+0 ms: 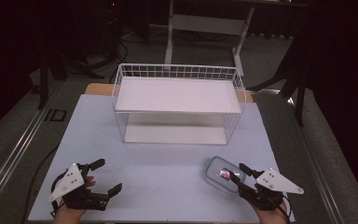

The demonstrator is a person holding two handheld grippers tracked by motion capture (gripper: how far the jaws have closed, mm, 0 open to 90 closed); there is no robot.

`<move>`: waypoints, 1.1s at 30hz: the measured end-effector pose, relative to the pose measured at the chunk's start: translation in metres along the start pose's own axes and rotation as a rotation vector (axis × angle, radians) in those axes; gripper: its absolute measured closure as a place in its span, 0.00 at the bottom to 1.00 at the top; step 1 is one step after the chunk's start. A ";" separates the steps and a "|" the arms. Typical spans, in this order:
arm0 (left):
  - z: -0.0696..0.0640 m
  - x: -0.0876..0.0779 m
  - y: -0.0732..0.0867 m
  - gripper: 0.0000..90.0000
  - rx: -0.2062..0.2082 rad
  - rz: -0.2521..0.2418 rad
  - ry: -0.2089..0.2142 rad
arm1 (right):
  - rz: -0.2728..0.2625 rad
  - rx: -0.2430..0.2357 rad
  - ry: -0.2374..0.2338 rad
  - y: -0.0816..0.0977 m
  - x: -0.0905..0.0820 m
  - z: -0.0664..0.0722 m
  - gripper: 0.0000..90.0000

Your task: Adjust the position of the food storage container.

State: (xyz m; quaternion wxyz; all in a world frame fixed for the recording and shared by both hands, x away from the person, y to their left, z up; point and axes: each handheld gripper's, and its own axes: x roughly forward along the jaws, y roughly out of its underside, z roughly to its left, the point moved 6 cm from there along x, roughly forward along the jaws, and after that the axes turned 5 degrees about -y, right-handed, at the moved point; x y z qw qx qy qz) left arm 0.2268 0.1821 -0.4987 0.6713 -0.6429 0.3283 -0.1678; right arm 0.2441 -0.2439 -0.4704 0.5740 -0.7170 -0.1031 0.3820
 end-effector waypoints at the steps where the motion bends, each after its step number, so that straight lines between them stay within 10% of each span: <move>1: 0.000 0.000 0.000 0.03 -0.001 -0.001 0.001 | 0.008 0.006 0.008 0.005 -0.002 -0.003 0.67; 11: -0.002 0.003 0.001 0.03 0.006 0.009 0.006 | 0.123 0.026 0.020 0.043 -0.010 -0.019 1.00; 33: -0.003 0.005 0.001 0.03 0.014 0.013 0.007 | 0.317 0.109 0.084 0.092 0.007 -0.040 1.00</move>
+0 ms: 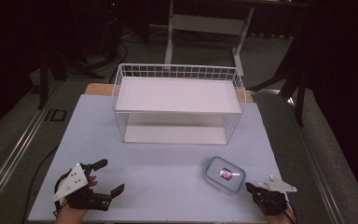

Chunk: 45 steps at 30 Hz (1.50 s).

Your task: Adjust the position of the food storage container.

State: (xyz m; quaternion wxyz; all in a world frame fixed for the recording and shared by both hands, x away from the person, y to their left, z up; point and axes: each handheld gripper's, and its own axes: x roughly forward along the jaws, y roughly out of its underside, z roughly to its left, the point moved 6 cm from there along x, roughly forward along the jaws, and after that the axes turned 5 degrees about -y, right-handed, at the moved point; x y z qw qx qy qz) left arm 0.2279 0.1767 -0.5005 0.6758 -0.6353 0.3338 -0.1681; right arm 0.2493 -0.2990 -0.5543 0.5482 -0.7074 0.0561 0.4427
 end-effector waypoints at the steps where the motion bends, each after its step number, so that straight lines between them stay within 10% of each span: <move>1: 0.000 0.000 0.000 0.03 0.000 0.002 0.001 | 0.008 0.000 -0.003 0.000 0.002 0.000 1.00; 16: -0.002 0.002 0.001 0.03 0.003 0.009 0.007 | 0.047 -0.007 -0.025 -0.022 0.034 -0.003 1.00; 45: -0.004 0.001 0.004 0.03 0.011 0.019 0.022 | 0.033 -0.104 -0.128 -0.088 0.105 0.045 1.00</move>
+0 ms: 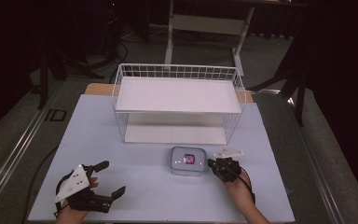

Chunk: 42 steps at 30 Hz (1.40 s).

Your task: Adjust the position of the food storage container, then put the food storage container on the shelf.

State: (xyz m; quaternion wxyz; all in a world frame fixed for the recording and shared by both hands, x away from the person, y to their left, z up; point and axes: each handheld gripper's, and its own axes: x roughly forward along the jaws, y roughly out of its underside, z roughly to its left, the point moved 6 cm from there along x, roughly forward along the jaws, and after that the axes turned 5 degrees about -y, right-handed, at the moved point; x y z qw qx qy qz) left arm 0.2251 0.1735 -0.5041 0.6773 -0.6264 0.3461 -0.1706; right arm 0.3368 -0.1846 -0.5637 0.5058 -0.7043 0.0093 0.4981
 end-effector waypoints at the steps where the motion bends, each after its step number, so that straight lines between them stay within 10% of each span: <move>1: 0.000 0.000 0.000 0.03 0.000 0.001 -0.001 | 0.000 -0.004 -0.006 -0.002 0.002 0.002 1.00; 21: 0.000 -0.001 0.002 0.03 -0.002 0.010 -0.005 | -0.012 -0.042 -0.052 -0.025 0.032 0.025 1.00; 36: -0.004 0.005 0.005 0.03 -0.014 0.024 0.022 | -0.100 -0.016 -0.046 -0.016 -0.024 0.021 0.96; 42: -0.004 0.011 0.001 0.03 -0.014 0.042 0.016 | -0.161 -0.004 -0.099 -0.023 -0.042 0.030 0.63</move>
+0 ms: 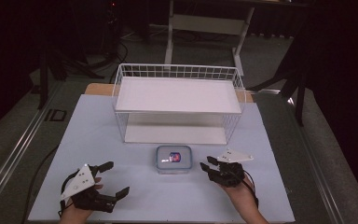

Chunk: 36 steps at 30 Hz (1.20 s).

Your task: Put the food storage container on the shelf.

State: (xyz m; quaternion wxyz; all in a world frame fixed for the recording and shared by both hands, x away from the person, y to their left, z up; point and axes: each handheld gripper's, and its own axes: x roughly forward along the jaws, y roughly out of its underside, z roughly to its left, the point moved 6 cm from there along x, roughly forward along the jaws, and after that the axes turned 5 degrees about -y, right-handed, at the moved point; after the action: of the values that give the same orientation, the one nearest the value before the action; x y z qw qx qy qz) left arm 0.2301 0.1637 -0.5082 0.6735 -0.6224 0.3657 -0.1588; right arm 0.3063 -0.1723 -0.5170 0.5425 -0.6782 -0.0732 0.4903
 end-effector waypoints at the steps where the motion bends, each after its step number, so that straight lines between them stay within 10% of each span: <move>1: 0.000 0.000 0.000 0.03 0.000 0.000 0.000 | 0.000 0.000 0.000 0.000 0.000 0.000 0.63; 5: -0.002 0.005 -0.004 0.03 0.037 0.026 -0.012 | -0.061 -0.035 -0.043 -0.013 -0.011 0.010 0.32; 11: -0.001 0.008 -0.022 0.03 0.046 0.062 0.000 | -0.083 -0.071 -0.077 -0.026 -0.014 0.016 0.15; 19: 0.000 0.020 -0.046 0.03 -0.025 0.104 0.054 | -0.089 -0.125 -0.058 -0.039 -0.012 0.020 0.18; 26: -0.006 0.042 -0.054 0.02 -0.026 0.152 0.055 | -0.078 -0.022 -0.160 -0.041 -0.003 0.018 0.25; 36: -0.003 0.075 -0.058 0.01 -0.069 0.194 0.051 | -0.051 -0.020 -0.118 -0.043 0.014 0.013 0.16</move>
State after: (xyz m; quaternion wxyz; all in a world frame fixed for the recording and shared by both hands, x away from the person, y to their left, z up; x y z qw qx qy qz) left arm 0.2934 0.1009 -0.4749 0.6545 -0.6026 0.4463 -0.0961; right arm 0.3224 -0.1372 -0.4893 0.5427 -0.6514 -0.1273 0.5147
